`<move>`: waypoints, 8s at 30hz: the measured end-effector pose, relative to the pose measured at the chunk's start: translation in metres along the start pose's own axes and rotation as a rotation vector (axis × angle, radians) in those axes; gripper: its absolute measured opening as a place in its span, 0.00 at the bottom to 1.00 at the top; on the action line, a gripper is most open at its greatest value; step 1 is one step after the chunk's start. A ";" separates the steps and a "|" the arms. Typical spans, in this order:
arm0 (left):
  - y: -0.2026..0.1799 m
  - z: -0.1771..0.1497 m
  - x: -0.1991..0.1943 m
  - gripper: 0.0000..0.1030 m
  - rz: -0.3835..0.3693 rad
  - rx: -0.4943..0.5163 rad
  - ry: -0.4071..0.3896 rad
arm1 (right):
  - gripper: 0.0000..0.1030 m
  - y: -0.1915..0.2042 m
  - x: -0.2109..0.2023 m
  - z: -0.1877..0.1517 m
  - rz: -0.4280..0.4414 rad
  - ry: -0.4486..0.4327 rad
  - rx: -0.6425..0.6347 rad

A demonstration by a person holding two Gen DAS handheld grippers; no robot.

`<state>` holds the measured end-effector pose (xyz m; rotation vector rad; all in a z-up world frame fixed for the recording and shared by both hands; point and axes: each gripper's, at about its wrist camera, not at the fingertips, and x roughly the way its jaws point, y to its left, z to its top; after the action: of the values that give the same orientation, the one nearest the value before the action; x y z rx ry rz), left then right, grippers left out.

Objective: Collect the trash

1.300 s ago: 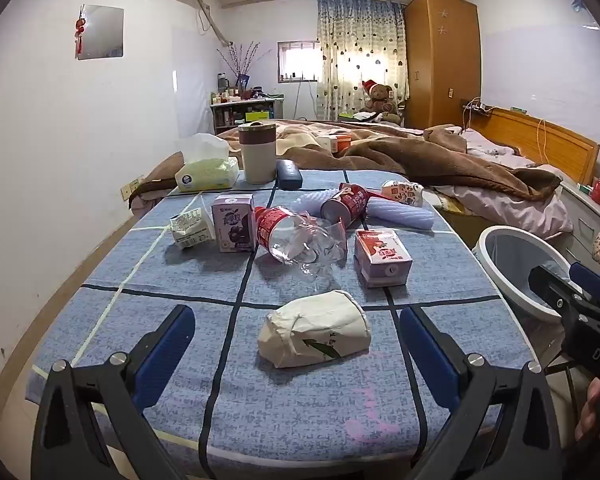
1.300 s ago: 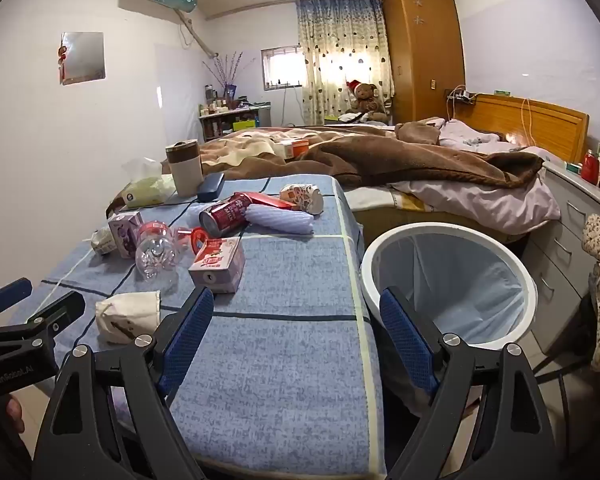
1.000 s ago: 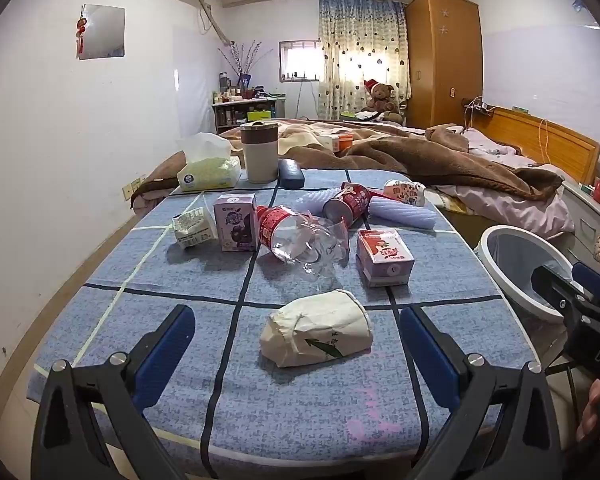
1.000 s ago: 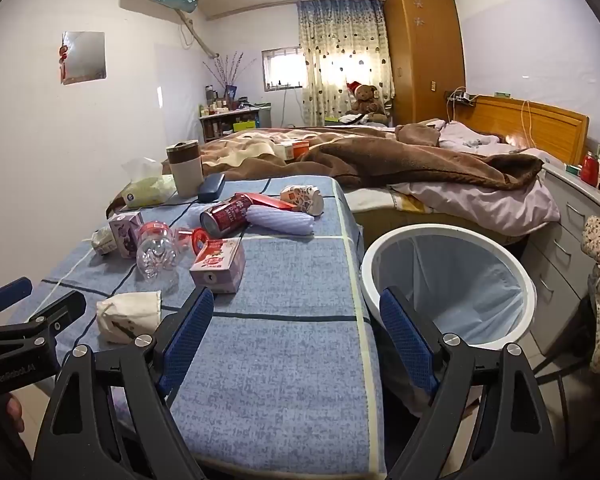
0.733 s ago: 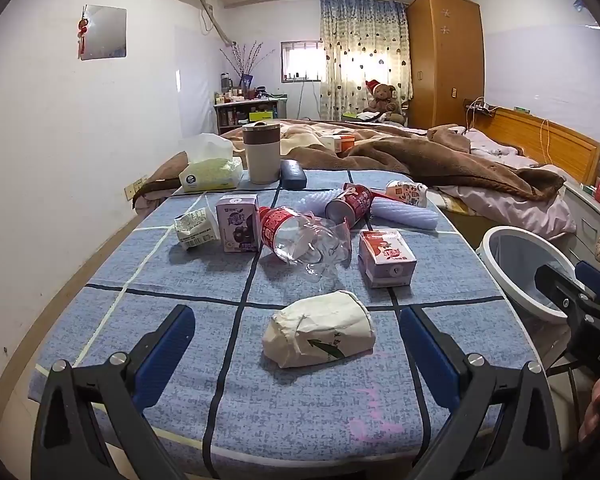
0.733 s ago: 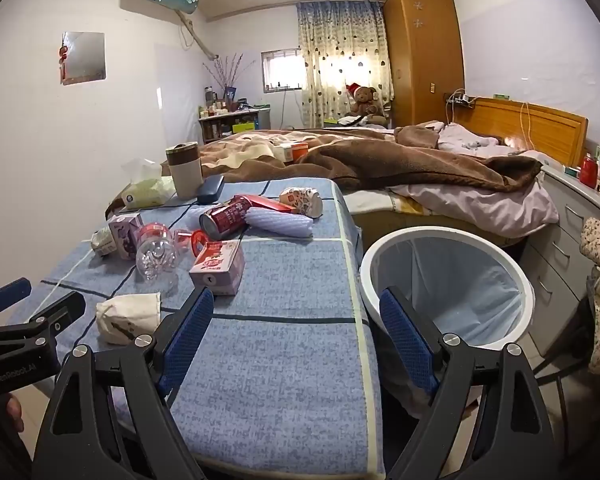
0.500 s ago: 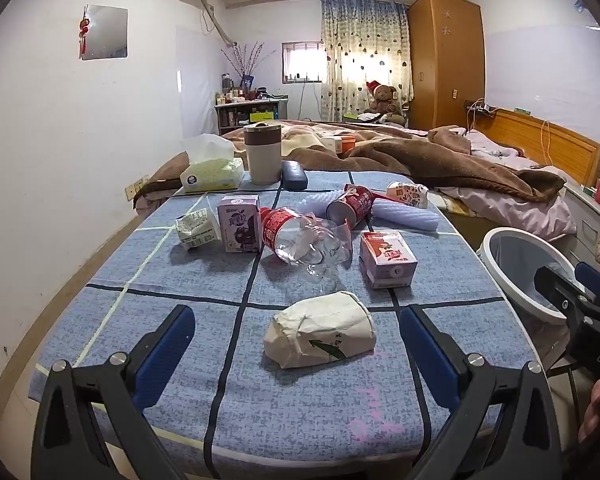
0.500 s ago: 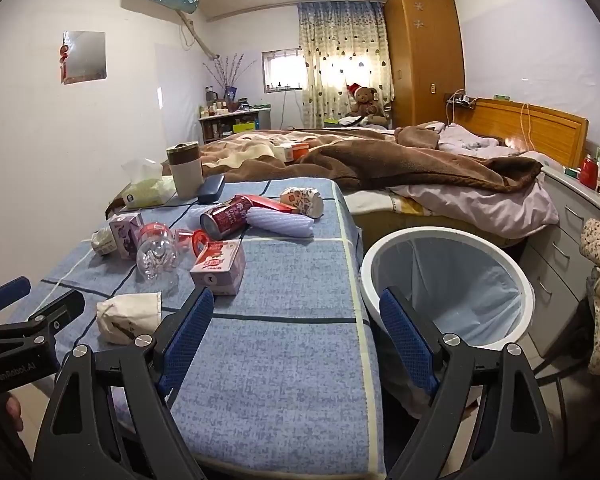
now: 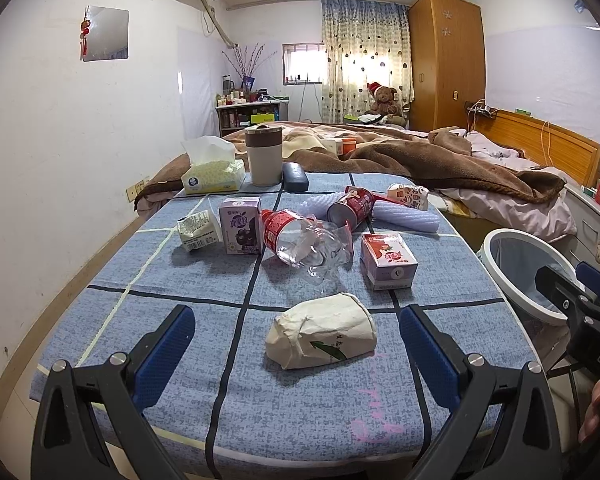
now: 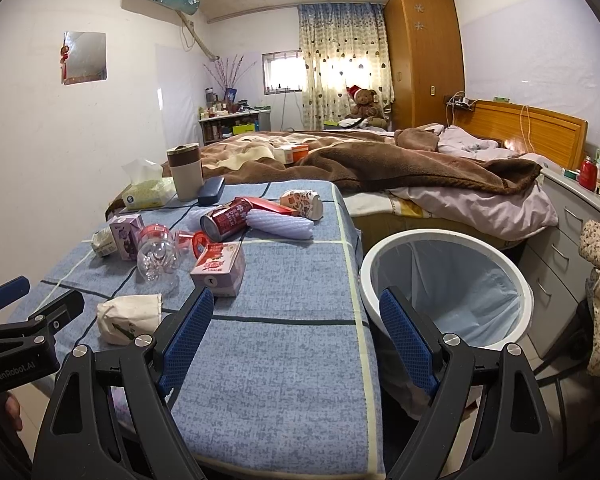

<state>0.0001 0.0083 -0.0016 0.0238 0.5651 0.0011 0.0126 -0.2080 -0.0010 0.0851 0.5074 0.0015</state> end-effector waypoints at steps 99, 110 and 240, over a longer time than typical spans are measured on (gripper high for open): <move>0.024 0.005 0.117 1.00 -0.362 0.227 0.279 | 0.56 0.067 0.147 0.014 0.092 0.352 -0.107; 0.006 -0.001 0.121 0.92 -0.416 0.342 0.321 | 0.56 0.049 0.148 0.016 0.083 0.344 -0.085; 0.073 0.084 0.119 0.79 -0.167 -0.016 0.056 | 0.69 0.050 0.114 0.054 0.181 0.134 -0.077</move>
<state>0.1463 0.0806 0.0069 -0.0393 0.6218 -0.1566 0.1398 -0.1602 -0.0051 0.0554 0.6319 0.2051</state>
